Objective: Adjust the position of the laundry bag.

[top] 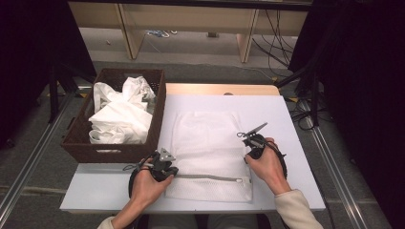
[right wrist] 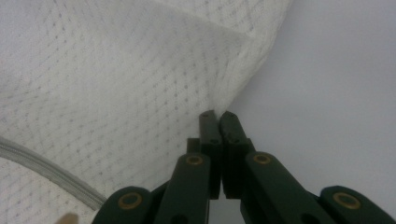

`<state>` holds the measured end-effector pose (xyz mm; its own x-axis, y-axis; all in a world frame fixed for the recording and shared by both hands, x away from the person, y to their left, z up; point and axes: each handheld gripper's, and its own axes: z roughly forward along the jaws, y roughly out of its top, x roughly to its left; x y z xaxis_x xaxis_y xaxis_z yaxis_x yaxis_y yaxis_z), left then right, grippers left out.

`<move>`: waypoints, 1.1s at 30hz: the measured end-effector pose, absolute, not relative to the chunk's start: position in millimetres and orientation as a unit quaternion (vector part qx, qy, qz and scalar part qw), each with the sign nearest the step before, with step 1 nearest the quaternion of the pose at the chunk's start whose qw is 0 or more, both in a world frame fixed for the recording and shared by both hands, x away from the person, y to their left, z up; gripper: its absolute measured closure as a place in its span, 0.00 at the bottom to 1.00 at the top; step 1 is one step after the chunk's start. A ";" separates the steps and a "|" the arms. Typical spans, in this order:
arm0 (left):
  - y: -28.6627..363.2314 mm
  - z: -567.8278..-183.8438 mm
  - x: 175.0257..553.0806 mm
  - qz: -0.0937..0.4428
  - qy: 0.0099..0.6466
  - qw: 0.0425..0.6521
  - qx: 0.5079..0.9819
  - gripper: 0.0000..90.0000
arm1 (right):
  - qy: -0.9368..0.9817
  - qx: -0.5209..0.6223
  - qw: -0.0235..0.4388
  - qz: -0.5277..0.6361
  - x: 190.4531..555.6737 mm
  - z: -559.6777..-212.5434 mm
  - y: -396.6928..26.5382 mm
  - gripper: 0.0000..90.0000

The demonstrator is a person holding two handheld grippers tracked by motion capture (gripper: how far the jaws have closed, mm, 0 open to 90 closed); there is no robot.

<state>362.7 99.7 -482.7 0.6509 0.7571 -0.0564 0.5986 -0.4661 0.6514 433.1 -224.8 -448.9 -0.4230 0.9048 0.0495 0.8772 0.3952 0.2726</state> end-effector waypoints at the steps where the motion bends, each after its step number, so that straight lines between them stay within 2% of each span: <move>1: 100.4 -482.1 363.3 0.122 0.396 0.322 0.851 0.97 | 0.834 0.533 0.054 0.134 433.5 -449.0 -225.4 1.00; 7: 100.5 -482.1 360.8 0.118 0.399 0.327 0.849 0.97 | 0.825 0.542 0.062 0.147 431.8 -448.1 -223.3 1.00; 21: 105.6 -480.3 353.1 0.133 0.402 0.322 0.847 0.95 | 0.831 0.537 0.040 0.138 429.2 -448.9 -222.0 1.00; 23: 108.1 -478.4 350.8 0.134 0.405 0.312 0.849 0.89 | 0.836 0.527 0.048 0.142 429.3 -450.1 -222.8 0.96; 26: 112.7 -473.5 343.3 0.152 0.401 0.329 0.841 0.68 | 0.829 0.534 0.050 0.156 426.8 -444.6 -224.8 0.74; 27: 112.7 -473.5 343.3 0.152 0.401 0.329 0.841 0.59 | 0.829 0.534 0.050 0.156 426.8 -444.6 -224.8 0.74; 28: 116.4 -469.6 339.4 0.166 0.388 0.337 0.842 0.59 | 0.827 0.537 0.054 0.158 425.2 -442.4 -226.0 0.70; 29: 118.6 -468.7 337.4 0.169 0.383 0.349 0.839 0.52 | 0.828 0.535 0.050 0.160 422.9 -437.7 -228.2 0.67; 31: 127.0 -467.7 332.5 0.152 0.362 0.360 0.846 0.44 | 0.822 0.544 0.042 0.161 419.8 -430.9 -232.3 0.63; 33: 127.4 -473.5 327.6 0.143 0.368 0.388 0.833 0.42 | 0.824 0.543 0.035 0.156 418.6 -428.1 -235.4 0.62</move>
